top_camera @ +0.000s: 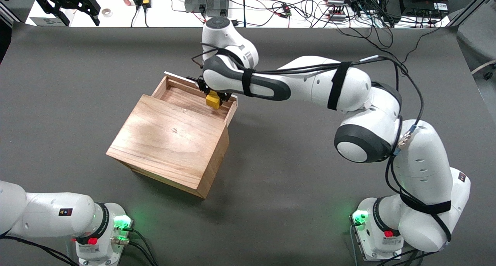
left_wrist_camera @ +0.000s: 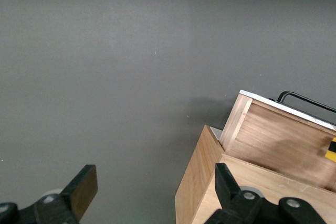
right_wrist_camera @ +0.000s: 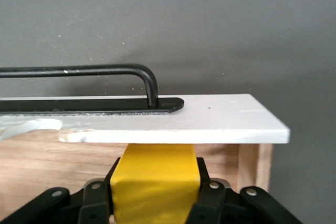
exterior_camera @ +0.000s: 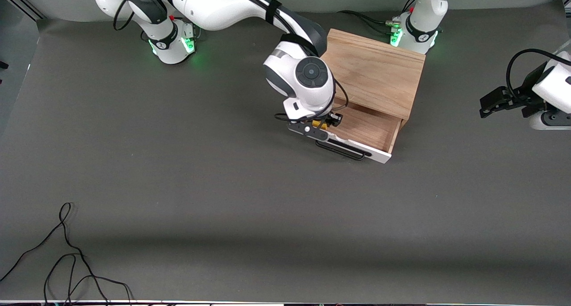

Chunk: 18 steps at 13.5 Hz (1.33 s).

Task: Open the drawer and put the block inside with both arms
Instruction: 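Lower the cube into the drawer and open the right gripper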

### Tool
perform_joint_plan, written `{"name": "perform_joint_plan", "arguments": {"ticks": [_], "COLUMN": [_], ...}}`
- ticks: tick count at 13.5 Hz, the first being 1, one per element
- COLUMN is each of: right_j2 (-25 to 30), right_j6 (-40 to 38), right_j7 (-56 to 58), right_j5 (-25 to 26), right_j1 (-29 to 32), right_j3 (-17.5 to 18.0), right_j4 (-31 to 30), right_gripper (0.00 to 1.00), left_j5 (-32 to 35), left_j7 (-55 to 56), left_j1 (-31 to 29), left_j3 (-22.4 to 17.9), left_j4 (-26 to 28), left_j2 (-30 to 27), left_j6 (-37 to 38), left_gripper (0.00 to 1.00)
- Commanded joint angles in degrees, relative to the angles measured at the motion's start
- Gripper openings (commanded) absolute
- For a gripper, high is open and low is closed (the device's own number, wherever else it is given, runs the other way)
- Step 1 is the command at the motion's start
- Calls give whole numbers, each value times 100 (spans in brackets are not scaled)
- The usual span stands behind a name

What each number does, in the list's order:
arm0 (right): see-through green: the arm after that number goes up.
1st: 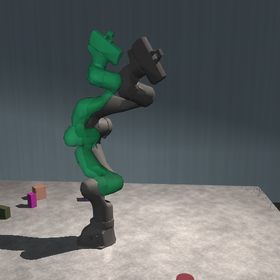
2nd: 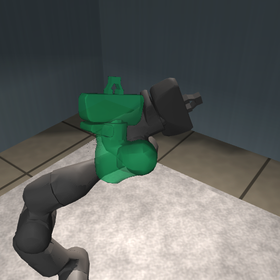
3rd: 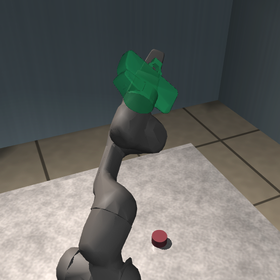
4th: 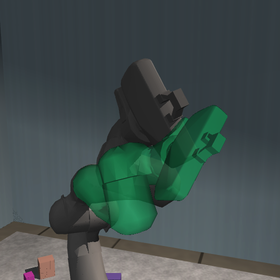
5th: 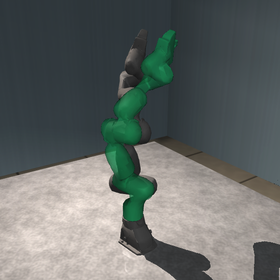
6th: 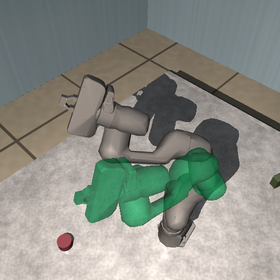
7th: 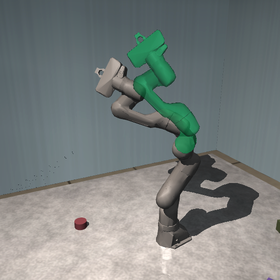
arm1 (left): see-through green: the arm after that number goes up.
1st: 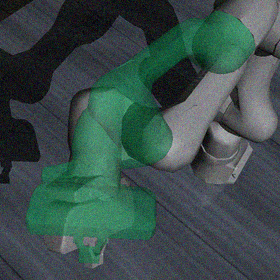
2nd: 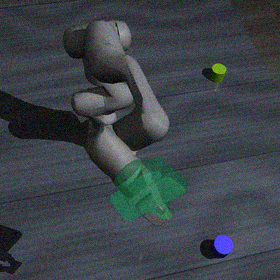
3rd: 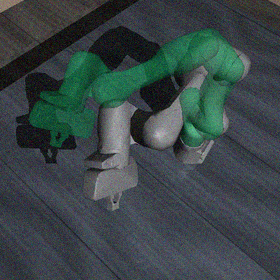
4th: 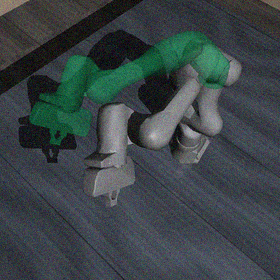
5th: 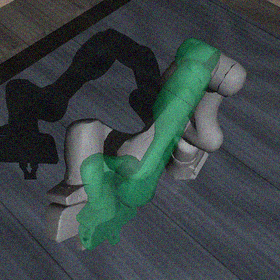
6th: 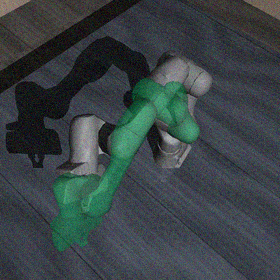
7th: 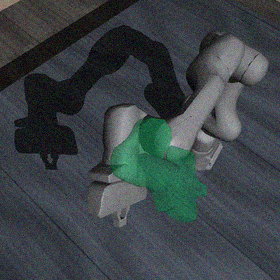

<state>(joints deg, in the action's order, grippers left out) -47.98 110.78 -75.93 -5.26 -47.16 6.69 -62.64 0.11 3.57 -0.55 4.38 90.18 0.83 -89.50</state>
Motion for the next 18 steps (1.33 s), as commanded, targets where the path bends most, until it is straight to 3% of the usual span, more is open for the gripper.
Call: {"name": "perform_joint_plan", "arguments": {"ticks": [1,9,10,13,14,18], "right_j2": [-176,-255,-255,-247,-238,-176], "right_j6": [57,66,66,66,66,49], "right_j7": [-335,-344,-344,-335,-335,-309], "right_j5": [-10,-1,7,129,191,192], "right_j1": [-83,-171,-171,-179,-179,-171], "right_j3": [-18,-36,-44,-53,-53,-80], "right_j4": [165,165,165,165,165,182], "right_gripper": [0,2,20,56,78,86], "left_j5": [-55,-55,-46,15,15,15], "left_j7": [21,12,12,12,3,3], "left_j1": [126,108,108,117,108,126], "left_j3": [-104,-95,-95,-103,-95,-95], "left_j4": [70,-9,-9,-9,-9,-79], "left_j2": [-101,-13,-13,5,5,40], "left_j6": [81,160,152,143,160,134], "left_gripper": [100,100,100,100,100,100]}}
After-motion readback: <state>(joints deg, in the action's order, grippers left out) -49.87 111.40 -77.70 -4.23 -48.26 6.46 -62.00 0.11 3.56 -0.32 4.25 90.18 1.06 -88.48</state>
